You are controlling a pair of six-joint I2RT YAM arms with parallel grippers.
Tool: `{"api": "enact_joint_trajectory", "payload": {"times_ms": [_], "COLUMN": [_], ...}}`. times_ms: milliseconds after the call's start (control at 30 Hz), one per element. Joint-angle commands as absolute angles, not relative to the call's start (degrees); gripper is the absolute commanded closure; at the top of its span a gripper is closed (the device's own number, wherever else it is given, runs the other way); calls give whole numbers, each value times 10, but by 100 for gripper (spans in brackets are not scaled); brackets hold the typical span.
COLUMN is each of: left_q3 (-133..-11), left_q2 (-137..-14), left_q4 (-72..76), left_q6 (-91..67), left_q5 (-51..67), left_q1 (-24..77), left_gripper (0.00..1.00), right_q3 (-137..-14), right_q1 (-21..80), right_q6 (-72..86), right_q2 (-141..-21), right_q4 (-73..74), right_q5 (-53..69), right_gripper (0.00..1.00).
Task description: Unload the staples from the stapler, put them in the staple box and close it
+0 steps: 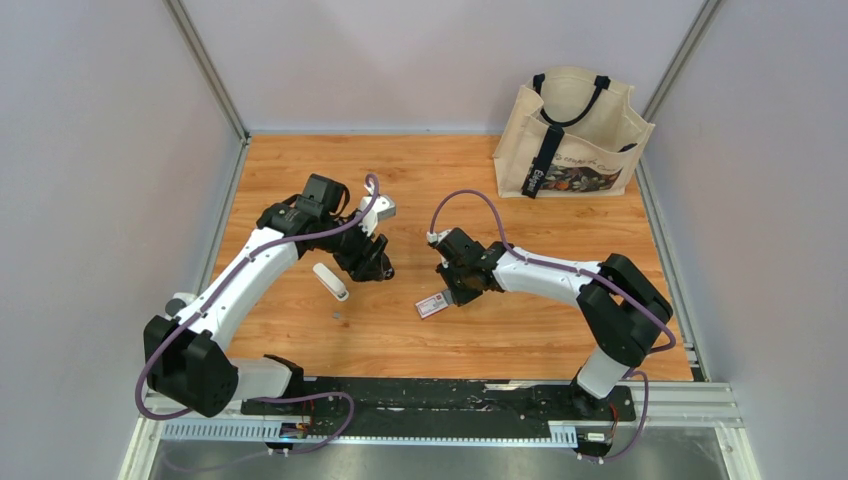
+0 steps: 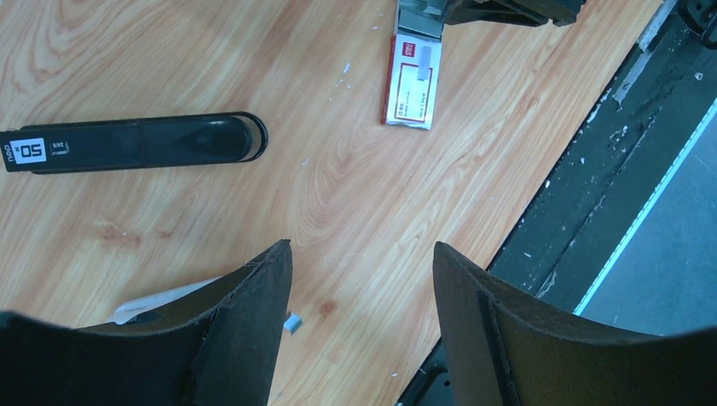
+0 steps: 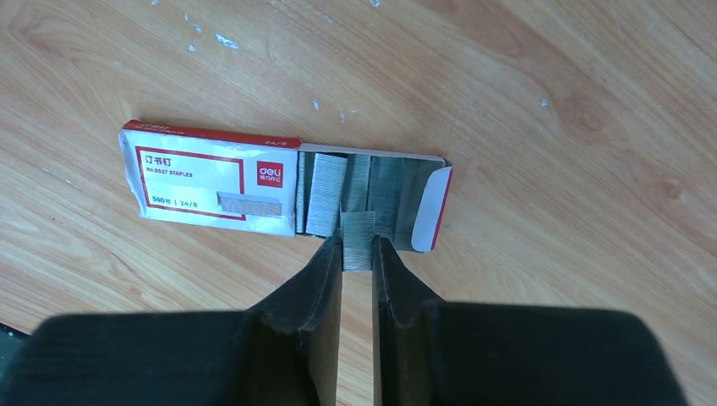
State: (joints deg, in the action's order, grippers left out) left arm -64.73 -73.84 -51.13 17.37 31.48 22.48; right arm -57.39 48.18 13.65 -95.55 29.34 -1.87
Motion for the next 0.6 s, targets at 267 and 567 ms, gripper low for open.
{"api": "enact_joint_trajectory", "payload": {"times_ms": [267,567], "left_q3": [-645,-640], "left_q2": [-729,-725], "left_q4": [-498,-497], "left_q6": [195,196], "left_q5": [334,337], "left_q1": [224,224], "left_gripper": [30,30], "right_q3": [-596,-599], "right_q1": [479,479], "right_q6": [129,129], "right_q2": [-962,-964], "right_q4": [284,285], "right_q5": [-15,-16], "right_gripper": [93,88]}}
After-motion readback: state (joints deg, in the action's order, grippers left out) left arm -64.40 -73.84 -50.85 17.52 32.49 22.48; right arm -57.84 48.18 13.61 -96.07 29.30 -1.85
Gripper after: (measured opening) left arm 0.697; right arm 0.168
